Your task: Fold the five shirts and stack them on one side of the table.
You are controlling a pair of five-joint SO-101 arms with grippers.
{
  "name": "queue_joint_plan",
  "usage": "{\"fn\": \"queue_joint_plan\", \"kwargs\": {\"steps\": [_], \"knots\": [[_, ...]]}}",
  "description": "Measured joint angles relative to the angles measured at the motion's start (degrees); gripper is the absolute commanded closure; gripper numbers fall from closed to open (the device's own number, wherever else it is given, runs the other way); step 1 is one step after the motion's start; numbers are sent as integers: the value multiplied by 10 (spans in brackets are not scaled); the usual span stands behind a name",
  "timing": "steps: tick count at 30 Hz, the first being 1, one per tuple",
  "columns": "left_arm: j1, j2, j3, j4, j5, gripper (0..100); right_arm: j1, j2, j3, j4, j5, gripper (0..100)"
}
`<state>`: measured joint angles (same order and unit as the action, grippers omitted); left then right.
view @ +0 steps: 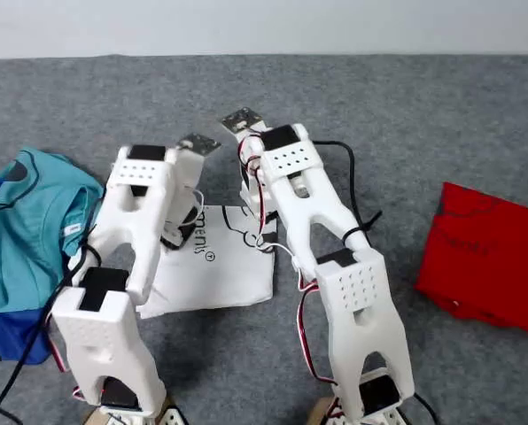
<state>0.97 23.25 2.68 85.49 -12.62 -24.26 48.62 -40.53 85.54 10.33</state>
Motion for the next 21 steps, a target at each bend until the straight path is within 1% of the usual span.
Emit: {"fn": "queue_joint_plan", "kwargs": {"steps": [4,8,13,17,21], "knots": [[-4,-4,5,-1,0,994,4,2,0,-11,0,989],[-4,-47,9,9,0,994,4,2,-1,-7,0,989],[-5,-142,9,32,0,994,4,-16,-11,44,0,989],[-16,-222,9,34,0,994,4,-43,-12,87,0,989],[-54,-290,9,35,0,994,4,-68,-12,138,0,989]]}}
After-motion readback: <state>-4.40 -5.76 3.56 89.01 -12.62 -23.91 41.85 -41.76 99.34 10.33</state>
